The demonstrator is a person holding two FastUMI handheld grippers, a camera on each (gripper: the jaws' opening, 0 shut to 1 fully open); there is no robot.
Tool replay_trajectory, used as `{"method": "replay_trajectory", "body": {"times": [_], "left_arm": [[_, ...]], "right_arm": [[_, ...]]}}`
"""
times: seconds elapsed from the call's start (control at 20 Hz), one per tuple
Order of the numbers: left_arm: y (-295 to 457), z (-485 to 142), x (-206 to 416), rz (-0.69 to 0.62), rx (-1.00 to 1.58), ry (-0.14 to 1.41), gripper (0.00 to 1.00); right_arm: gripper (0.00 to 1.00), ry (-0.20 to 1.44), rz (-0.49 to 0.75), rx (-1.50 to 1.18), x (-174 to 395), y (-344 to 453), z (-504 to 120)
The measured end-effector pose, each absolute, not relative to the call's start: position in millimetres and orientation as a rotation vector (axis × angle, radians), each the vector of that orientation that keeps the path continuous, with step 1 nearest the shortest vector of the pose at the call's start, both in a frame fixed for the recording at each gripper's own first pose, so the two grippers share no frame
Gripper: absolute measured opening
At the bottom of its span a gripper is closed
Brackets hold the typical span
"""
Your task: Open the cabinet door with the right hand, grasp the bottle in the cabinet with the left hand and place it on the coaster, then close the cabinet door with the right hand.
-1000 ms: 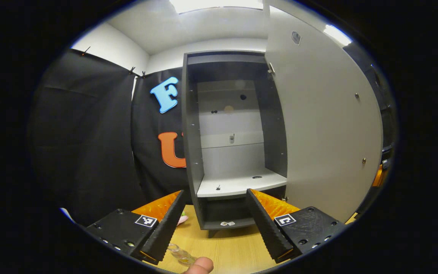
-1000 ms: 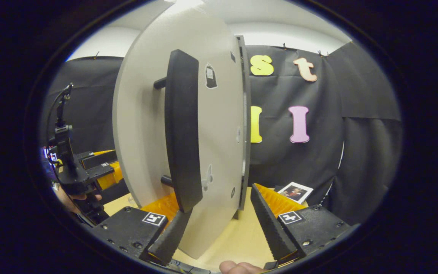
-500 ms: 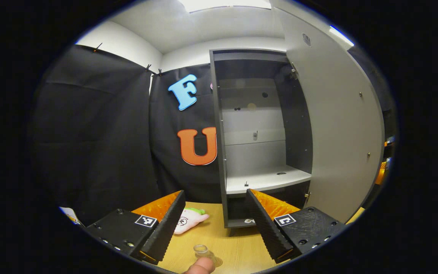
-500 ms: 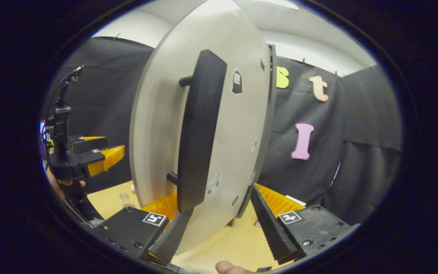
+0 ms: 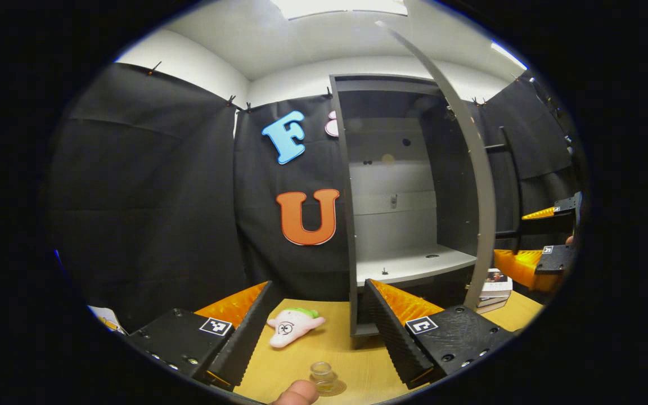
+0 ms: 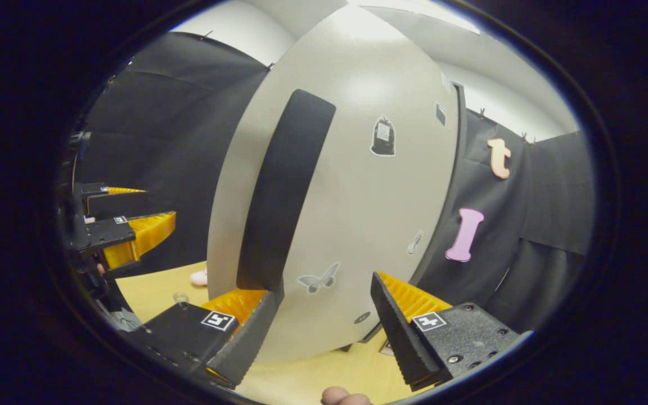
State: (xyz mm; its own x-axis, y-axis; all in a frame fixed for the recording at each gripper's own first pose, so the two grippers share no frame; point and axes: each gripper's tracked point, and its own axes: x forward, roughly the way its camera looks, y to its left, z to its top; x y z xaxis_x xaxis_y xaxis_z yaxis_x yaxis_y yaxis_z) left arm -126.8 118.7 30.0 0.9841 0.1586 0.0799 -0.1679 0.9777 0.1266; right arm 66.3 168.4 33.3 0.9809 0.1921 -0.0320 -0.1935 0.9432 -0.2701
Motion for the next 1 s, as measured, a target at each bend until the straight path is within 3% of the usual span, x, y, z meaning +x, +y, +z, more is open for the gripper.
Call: {"method": "replay_trajectory", "body": {"times": [0.45,0.8,1.0], "left_arm": [[222.4,6.2,-151.2,0.364,0.067,0.005,0.96],[202.1,33.1,-111.7,0.298,0.141,-0.053,0.96],[134.3,34.5,-79.9,0.192,0.143,-0.001,0.96]], "right_arm": [[0.99,0.018,0.178,-0.204,75.2,170.9,33.6],[1.00,0.067,0.072,-0.077,61.3,135.0,16.3],[0.99,0.056,0.078,-0.040,67.5,108.1,21.9]]}}
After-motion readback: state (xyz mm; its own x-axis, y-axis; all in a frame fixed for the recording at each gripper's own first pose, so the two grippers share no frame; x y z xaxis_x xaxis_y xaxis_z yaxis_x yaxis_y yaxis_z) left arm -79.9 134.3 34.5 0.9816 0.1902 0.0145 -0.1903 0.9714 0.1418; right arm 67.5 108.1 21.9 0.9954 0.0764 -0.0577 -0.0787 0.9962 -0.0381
